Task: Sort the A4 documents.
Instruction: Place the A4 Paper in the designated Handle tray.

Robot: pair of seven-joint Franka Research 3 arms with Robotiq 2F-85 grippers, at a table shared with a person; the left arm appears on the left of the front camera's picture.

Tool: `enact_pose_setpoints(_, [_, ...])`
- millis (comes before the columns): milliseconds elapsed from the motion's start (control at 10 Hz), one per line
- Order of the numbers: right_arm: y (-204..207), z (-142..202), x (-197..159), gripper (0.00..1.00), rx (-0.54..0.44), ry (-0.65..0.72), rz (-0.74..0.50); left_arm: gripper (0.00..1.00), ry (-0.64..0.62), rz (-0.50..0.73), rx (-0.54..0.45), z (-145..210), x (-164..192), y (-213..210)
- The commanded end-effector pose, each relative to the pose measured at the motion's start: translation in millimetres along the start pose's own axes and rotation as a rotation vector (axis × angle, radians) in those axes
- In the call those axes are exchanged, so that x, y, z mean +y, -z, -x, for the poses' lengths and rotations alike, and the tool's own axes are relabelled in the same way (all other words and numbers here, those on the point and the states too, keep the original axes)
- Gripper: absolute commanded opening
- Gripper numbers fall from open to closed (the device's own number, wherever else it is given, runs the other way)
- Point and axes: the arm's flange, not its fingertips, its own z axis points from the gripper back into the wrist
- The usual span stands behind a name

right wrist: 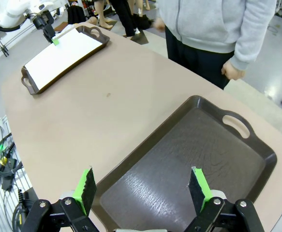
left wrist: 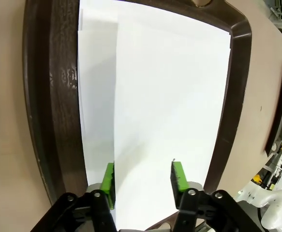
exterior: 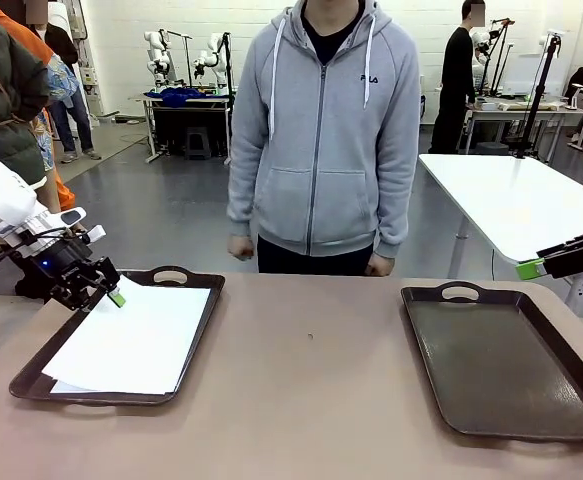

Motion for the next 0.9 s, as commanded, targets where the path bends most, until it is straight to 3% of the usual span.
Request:
enact_pose_setpoints(0, [4.1, 1.4, -3.1, 1.00, -0.027, -0.005, -0.020, 0.84, -0.027, -0.051, -0.007, 5.0, -3.4, -6.6])
enact_pose_setpoints(100, [4.1, 1.4, -3.1, 1.00, -0.027, -0.005, -0.020, 1.00, -0.029, -0.056, -0.008, 5.8, -3.7, -7.5])
enact_pose_setpoints(800, [4.1, 1.4, -3.1, 1.00, -0.027, -0.005, -0.020, 1.00, -0.067, -0.012, -0.023, 10.1, -11.1, -8.8])
